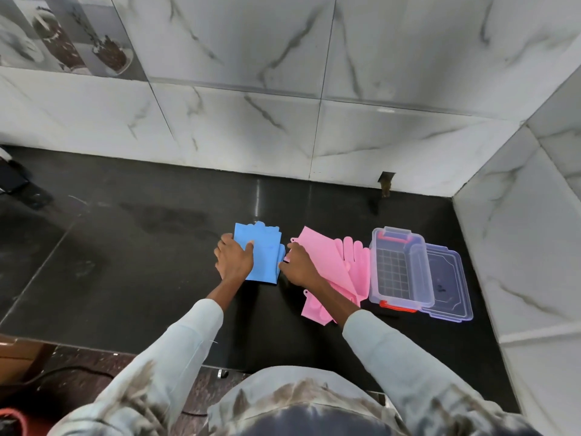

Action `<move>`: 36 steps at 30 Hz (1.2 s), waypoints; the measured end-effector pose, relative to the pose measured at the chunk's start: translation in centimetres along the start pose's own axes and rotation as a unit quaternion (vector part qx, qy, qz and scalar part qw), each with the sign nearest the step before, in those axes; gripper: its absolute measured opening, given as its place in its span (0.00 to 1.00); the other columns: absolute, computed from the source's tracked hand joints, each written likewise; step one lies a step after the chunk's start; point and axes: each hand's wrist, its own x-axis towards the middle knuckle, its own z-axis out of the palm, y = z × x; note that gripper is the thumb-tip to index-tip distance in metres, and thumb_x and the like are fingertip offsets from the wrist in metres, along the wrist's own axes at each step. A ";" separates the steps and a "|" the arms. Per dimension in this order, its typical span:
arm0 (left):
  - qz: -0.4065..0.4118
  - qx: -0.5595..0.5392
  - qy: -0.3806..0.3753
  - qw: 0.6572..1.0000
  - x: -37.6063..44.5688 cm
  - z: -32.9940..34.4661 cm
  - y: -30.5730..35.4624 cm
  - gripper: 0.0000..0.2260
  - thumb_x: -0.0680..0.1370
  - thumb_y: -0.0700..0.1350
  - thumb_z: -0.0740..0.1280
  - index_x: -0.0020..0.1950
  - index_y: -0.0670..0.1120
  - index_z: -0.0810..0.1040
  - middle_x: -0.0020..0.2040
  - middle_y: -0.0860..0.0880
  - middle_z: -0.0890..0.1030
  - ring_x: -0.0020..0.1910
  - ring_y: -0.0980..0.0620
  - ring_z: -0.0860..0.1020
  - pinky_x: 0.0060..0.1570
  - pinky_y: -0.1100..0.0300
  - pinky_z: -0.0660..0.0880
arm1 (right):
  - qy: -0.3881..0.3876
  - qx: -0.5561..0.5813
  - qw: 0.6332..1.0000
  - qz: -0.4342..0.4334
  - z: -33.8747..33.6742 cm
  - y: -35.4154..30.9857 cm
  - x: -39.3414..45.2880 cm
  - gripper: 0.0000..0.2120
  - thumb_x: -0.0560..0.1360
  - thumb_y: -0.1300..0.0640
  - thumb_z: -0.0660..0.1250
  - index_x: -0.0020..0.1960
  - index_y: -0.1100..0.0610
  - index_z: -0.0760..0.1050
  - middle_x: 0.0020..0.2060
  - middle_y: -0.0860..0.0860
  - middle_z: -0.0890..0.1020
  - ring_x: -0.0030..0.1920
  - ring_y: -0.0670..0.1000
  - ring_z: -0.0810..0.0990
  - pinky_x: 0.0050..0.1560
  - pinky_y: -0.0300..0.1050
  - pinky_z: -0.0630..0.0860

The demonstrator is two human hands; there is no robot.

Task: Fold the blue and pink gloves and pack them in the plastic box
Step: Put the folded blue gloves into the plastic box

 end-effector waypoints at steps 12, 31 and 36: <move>-0.124 -0.234 -0.163 0.950 3.4 -1.7 -0.9 0.28 0.81 0.59 0.72 0.67 0.35 0.79 0.62 0.39 0.85 0.63 0.39 0.85 0.69 0.44 0.81 | -0.037 0.216 0.966 0.136 1.7 -1.9 0.8 0.30 0.82 0.55 0.69 0.78 0.64 0.61 0.71 0.58 0.74 0.70 0.57 0.78 0.68 0.55 0.79; -0.016 -0.440 -0.438 0.784 -2.4 5.3 9.8 0.15 0.85 0.48 0.68 0.69 0.43 0.81 0.63 0.40 0.87 0.58 0.41 0.88 0.57 0.43 0.85 | 0.025 0.481 0.876 0.009 -12.9 6.3 -2.8 0.22 0.84 0.52 0.67 0.74 0.63 0.73 0.67 0.61 0.82 0.69 0.65 0.80 0.72 0.66 0.75; 0.072 -0.295 -0.377 0.875 -5.8 10.6 14.2 0.19 0.83 0.50 0.72 0.73 0.44 0.80 0.62 0.45 0.87 0.57 0.44 0.85 0.49 0.53 0.83 | 0.061 0.342 0.937 0.032 -19.4 12.5 -4.7 0.20 0.83 0.57 0.69 0.71 0.67 0.74 0.66 0.64 0.82 0.62 0.62 0.83 0.70 0.63 0.77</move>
